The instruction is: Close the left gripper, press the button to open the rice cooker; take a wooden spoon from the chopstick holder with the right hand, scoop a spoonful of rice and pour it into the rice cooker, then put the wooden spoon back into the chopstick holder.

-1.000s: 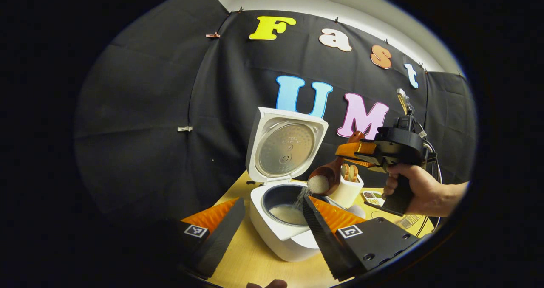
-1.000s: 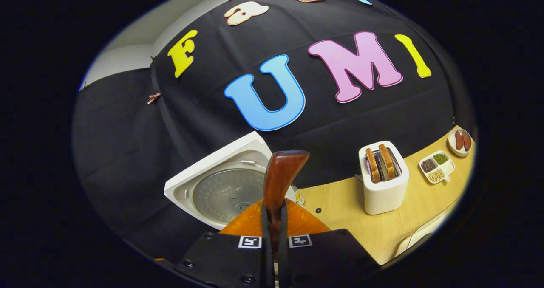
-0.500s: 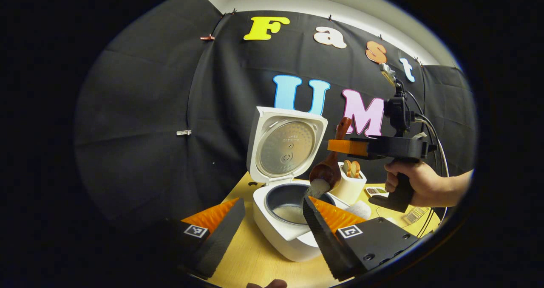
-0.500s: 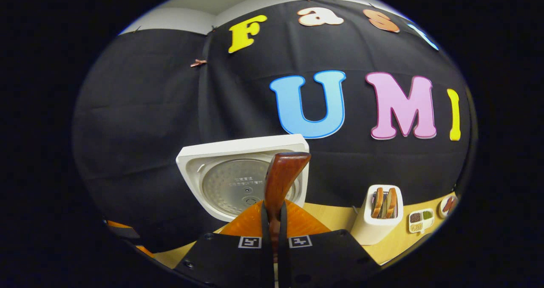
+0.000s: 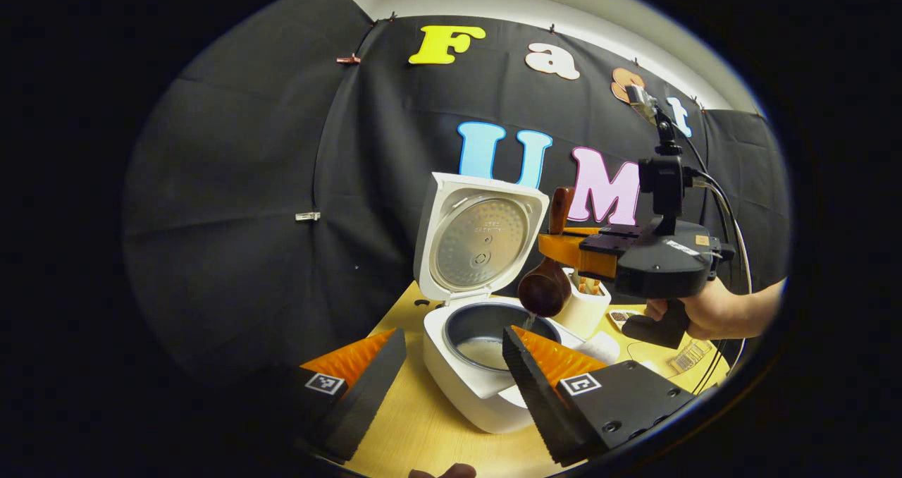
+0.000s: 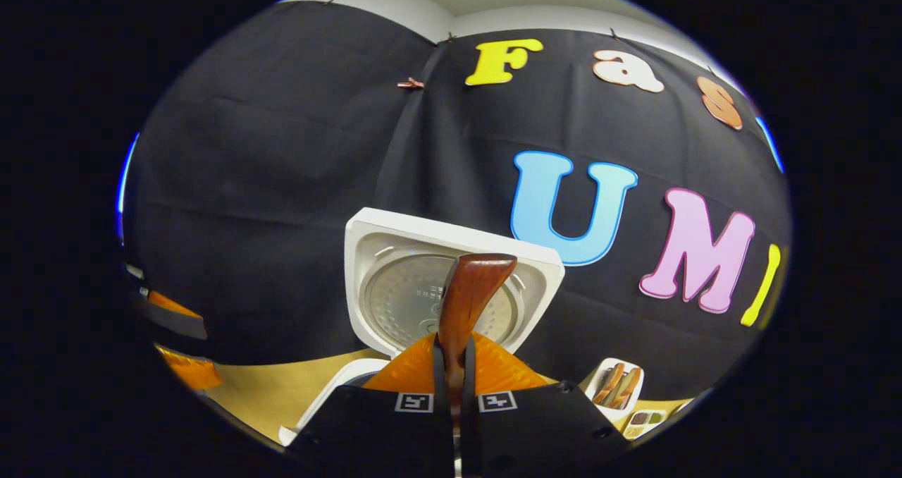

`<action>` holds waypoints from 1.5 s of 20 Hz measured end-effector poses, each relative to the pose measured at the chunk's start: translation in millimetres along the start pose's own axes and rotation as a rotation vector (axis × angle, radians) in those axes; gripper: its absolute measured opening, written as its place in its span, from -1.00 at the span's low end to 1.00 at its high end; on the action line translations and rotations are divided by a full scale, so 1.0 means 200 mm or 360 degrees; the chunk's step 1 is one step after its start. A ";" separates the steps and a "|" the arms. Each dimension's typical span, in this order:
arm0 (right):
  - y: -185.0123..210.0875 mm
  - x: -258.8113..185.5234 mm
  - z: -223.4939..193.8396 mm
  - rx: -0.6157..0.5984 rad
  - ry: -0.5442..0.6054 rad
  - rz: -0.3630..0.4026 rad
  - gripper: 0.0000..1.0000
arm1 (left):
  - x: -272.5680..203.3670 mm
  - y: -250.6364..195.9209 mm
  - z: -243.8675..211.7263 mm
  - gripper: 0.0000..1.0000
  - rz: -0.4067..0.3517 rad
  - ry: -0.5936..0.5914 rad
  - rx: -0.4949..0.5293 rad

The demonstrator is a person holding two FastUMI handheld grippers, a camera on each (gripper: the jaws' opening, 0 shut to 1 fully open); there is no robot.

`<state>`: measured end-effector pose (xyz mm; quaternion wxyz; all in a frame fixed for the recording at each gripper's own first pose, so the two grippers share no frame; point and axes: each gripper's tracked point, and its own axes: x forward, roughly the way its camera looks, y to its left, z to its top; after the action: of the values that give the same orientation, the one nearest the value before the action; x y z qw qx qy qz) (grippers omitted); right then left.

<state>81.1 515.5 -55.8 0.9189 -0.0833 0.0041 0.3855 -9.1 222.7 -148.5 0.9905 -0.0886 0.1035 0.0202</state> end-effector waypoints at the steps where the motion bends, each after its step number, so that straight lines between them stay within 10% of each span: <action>1: 0.01 0.00 0.00 -0.0057 -0.0007 0.0009 -0.84 | 0.00 0.00 -0.01 0.91 0.0001 0.0001 -0.0001; 6: 0.01 -0.02 -0.02 -0.0014 0.0002 0.0008 -0.84 | -0.01 -0.02 0.01 0.91 0.0004 -0.0008 0.0009; 23: -0.47 -0.40 0.18 0.1596 -0.0061 -0.0120 -0.84 | -0.13 -0.31 0.18 0.90 0.0022 -0.0139 0.0070; 30: -0.92 -0.92 0.14 0.1601 -0.0211 -0.0339 -0.84 | -0.13 -0.53 0.31 0.90 -0.0014 -0.0208 0.0163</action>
<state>80.6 263.1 12.1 0.8777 0.3934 0.1222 0.2448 -15.7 129.8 -65.6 0.9984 -0.0368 0.0392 0.0162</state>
